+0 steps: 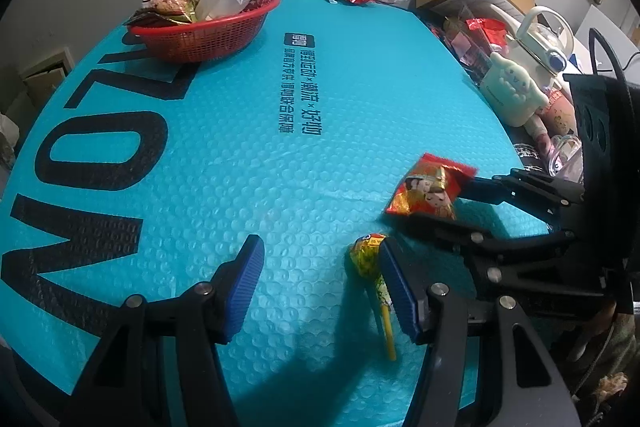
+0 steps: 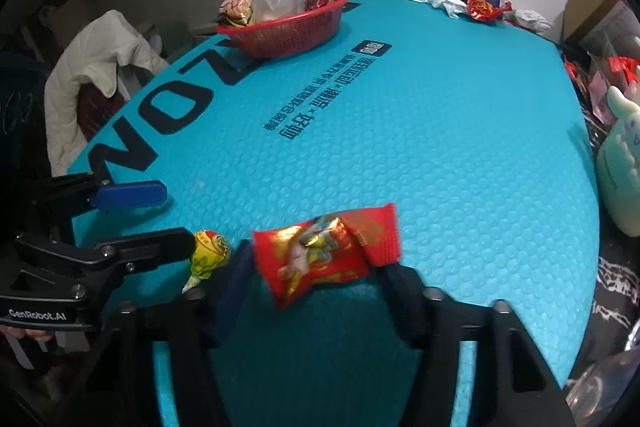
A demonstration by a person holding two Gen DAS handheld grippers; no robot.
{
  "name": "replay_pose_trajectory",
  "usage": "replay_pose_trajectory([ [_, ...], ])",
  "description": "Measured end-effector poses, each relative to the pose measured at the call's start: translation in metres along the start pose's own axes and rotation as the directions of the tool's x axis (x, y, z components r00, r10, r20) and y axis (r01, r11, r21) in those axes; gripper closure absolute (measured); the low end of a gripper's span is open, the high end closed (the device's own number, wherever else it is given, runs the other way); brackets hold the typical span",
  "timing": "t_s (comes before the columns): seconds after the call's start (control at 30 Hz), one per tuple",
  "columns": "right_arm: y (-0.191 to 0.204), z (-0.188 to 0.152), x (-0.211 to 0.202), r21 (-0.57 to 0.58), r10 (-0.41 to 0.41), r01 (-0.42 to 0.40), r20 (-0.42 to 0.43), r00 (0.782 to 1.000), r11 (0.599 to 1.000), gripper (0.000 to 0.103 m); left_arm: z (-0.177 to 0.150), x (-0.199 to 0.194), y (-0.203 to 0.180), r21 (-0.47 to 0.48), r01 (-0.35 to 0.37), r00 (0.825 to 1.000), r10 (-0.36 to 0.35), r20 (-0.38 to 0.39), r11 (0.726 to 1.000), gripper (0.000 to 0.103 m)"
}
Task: Organize snacks
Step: 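Grasp the red candy wrapper with the right gripper while left approaches the lollipop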
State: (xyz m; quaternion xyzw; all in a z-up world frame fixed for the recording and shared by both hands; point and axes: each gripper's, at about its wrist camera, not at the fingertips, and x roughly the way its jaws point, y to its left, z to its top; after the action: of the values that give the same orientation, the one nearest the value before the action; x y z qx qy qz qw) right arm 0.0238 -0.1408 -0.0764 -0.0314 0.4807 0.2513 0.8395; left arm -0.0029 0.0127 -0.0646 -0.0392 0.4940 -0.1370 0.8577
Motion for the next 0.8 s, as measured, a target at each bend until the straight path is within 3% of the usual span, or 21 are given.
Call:
replay_pose_trajectory([
  [0.13, -0.003, -0.001, -0.004, 0.006, -0.007, 0.007, 0.014, 1.000, 1.000, 0.053, -0.002, 0.000, -0.003, 0.007, 0.008, 1.000, -0.008, -0.007, 1.000, 0.044],
  [0.5, -0.019, -0.015, -0.020, 0.054, -0.031, 0.029, 0.023, 0.999, 0.998, 0.053, -0.014, 0.005, -0.027, 0.057, 0.062, 0.998, -0.061, -0.030, 0.996, 0.045],
  [0.57, -0.022, -0.018, -0.023, 0.062, -0.035, 0.033, 0.025, 0.999, 0.998, 0.053, -0.014, 0.005, -0.033, 0.075, 0.062, 0.998, -0.062, -0.015, 0.995, 0.052],
  [0.67, -0.027, -0.022, -0.027, 0.075, -0.043, 0.041, 0.029, 0.999, 0.996, 0.053, -0.012, 0.008, -0.040, 0.099, 0.047, 0.999, -0.046, -0.015, 0.994, 0.056],
  [0.8, -0.035, -0.026, -0.032, 0.094, -0.050, 0.047, 0.035, 0.998, 0.994, 0.053, -0.011, 0.013, -0.045, 0.116, 0.029, 0.999, -0.026, -0.026, 0.993, 0.079],
])
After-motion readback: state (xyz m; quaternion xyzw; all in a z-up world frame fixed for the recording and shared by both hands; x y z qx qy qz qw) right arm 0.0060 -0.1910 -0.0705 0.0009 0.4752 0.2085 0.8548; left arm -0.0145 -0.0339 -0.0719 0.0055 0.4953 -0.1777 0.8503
